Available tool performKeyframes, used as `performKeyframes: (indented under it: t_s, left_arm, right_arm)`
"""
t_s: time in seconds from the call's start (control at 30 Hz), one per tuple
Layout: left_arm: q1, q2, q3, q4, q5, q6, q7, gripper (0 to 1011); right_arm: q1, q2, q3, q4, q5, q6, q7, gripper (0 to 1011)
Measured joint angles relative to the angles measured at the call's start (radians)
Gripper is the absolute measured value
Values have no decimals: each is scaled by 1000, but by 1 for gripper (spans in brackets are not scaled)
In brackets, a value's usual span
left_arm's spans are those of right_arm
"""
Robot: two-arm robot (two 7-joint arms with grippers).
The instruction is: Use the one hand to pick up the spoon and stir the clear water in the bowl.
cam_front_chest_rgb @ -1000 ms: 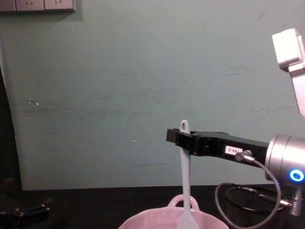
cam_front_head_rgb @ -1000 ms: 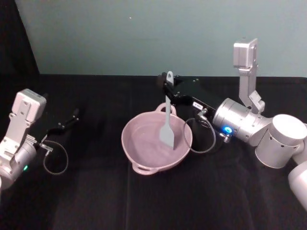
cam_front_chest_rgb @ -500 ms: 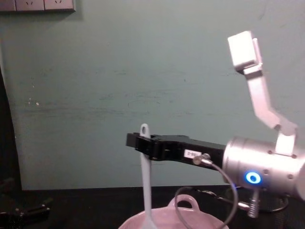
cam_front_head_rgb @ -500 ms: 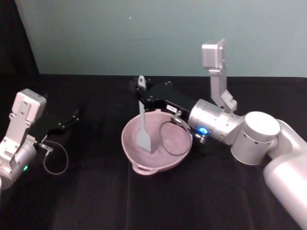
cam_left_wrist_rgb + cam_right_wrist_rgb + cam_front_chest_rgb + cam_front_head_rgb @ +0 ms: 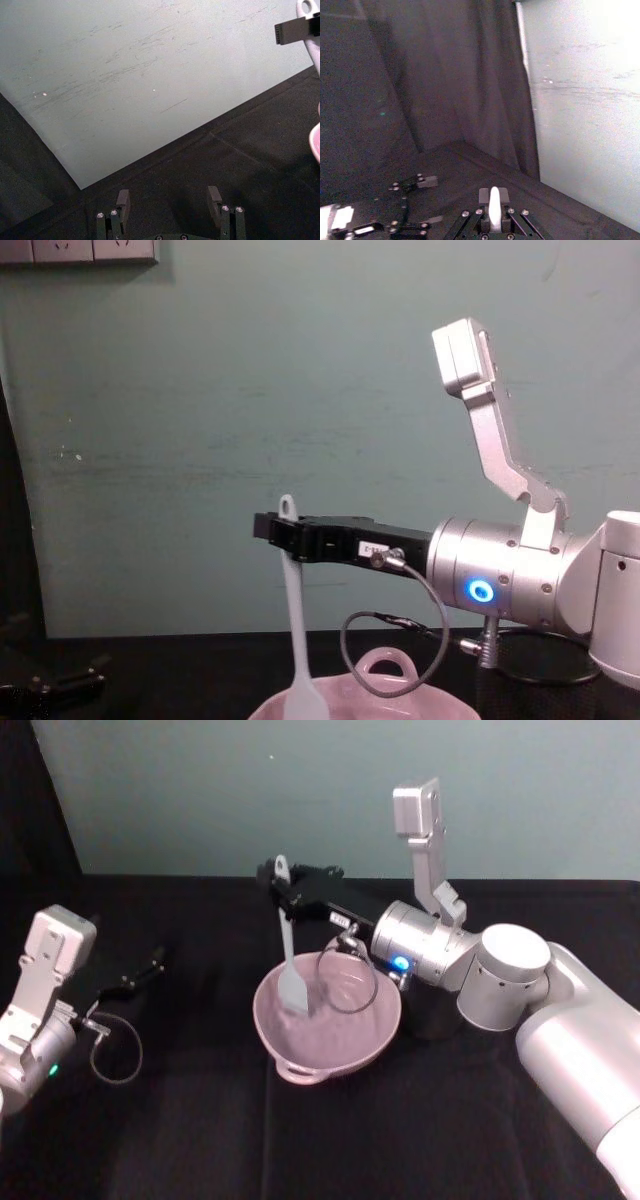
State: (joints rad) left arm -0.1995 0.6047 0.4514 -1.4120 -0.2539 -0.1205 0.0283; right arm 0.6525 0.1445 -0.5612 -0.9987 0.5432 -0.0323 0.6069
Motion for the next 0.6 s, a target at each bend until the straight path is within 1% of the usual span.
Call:
performKeyframes:
  t_s: [0.1,0.23,0.37,0.47,0.57,0.6]
  left_arm:
    - [0,0,0,0,0,0,0,1011]
    - [0,0,0,0,0,0,0,1011]
    - [0,0,0,0,0,0,0,1011]
    - [0,0,0,0,0,0,0,1011]
    - [0,0,0,0,0,0,0,1011]
    - [0,0,0,0,0,0,0,1011]
  right_arm:
    - [7,-2,12,24,-2,-5,-2,111]
    - [3,7,33,26,-2,-6,-15,111]
    - [-21,30,51,-12,-1,1,-26,111]
    - [-47,52,65,-54,5,20,-34,112]
    - [-81,83,80,-110,14,42,-48,111]
    - [-81,83,80,-110,14,42,-48,111]
